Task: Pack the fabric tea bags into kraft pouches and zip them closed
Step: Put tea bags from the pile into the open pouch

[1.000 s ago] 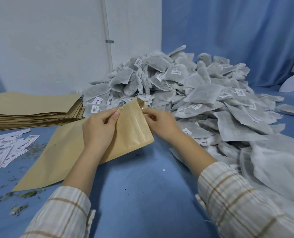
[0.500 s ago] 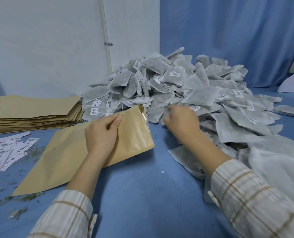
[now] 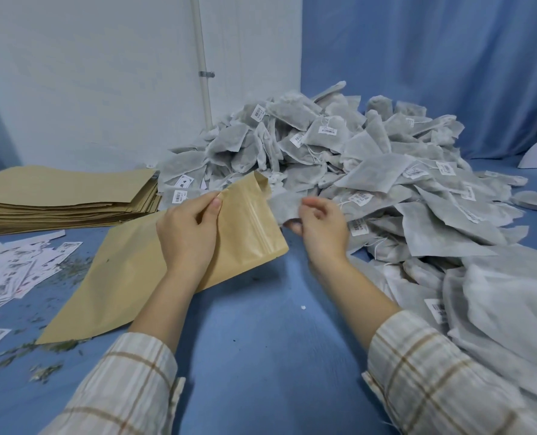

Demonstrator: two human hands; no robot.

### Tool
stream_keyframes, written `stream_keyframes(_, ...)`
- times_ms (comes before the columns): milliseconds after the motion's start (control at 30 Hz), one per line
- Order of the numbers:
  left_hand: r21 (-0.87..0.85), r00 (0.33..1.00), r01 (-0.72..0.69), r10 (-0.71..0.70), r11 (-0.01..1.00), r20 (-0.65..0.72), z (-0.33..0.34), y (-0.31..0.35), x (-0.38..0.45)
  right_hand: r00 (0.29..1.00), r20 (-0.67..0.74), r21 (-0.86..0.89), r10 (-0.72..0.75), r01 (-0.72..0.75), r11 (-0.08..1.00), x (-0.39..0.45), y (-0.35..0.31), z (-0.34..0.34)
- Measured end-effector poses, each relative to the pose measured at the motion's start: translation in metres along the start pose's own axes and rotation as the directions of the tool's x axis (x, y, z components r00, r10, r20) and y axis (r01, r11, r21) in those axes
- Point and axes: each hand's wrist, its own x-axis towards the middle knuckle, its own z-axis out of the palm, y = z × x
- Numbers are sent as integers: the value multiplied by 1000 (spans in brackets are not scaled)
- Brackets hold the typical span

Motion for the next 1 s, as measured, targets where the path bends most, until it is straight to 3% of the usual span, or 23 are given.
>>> stream_keyframes(67,0,1000,-21,21,1000,13,0,2,0,964,259,-233,57,5,972,-1,0,5)
stream_keyframes(133,-8,998,-50,51,999,47,2,5,-2,841,508,-500,187,111,859,0,-7,8)
stream_keyframes(233,-56,989,-45,52,997,137,9,6,-9,653,639,-686,408,244,685,3,-27,12)
stream_keyframes(300,-50,981,-49,58,998,186,13,6,-13,615,666,-714,421,363,599,7,-35,15)
stream_keyframes(400,-22,987,-67,69,998,142,13,5,-13,633,710,-689,310,531,494,11,-35,19)
stream_keyframes(467,18,994,-50,48,999,100,11,4,-11,702,693,-709,162,623,331,17,-32,11)
stream_keyframes(533,65,995,-26,20,998,96,11,1,-10,766,632,-774,115,619,133,20,-35,-6)
stream_keyframes(633,107,993,-14,1,994,122,11,-1,-12,820,455,-796,346,549,-255,19,-44,-31)
stream_keyframes(700,124,990,-6,-11,992,141,11,-2,-13,821,315,-777,476,511,-368,13,-48,-37)
stream_keyframes(800,125,985,6,-27,992,170,12,-1,-13,805,334,-739,491,547,-394,13,-48,-38)
stream_keyframes(867,122,985,11,-32,993,168,11,-2,-12,798,380,-758,468,559,-336,15,-50,-39)
stream_keyframes(933,113,988,17,-34,993,150,9,-2,-12,803,436,-824,406,537,-177,20,-52,-41)
stream_keyframes(1000,100,992,13,-25,995,122,8,-3,-12,840,497,-867,219,485,111,25,-55,-43)
